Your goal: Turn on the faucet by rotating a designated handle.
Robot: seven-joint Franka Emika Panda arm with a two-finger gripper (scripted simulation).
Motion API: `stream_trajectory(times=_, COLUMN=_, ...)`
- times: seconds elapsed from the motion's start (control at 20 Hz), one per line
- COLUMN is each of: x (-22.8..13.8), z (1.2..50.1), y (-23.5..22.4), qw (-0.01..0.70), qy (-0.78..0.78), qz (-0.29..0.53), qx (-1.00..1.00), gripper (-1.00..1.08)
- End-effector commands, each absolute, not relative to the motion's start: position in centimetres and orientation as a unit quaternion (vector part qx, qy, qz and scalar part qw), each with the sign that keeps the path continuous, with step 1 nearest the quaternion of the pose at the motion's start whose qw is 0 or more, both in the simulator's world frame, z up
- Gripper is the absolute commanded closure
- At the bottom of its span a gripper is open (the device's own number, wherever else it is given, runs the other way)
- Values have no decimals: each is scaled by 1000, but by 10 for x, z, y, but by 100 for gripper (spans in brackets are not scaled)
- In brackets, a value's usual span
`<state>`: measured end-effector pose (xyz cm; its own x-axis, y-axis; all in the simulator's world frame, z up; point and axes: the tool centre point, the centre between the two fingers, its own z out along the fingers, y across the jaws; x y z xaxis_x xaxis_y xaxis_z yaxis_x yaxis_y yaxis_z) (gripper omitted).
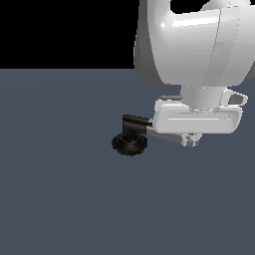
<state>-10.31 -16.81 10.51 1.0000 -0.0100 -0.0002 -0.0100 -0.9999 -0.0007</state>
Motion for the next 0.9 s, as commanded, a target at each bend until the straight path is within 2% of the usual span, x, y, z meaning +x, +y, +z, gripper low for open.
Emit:
stream_trajectory(times=0.0, x=-92, z=104, y=-171, qw=0, qy=0, qz=-1, qx=-1000, gripper=108)
stream_trajectory(times=0.85, x=-49, z=103, y=-213, qw=0, qy=3, qz=0, qx=-1000, gripper=108)
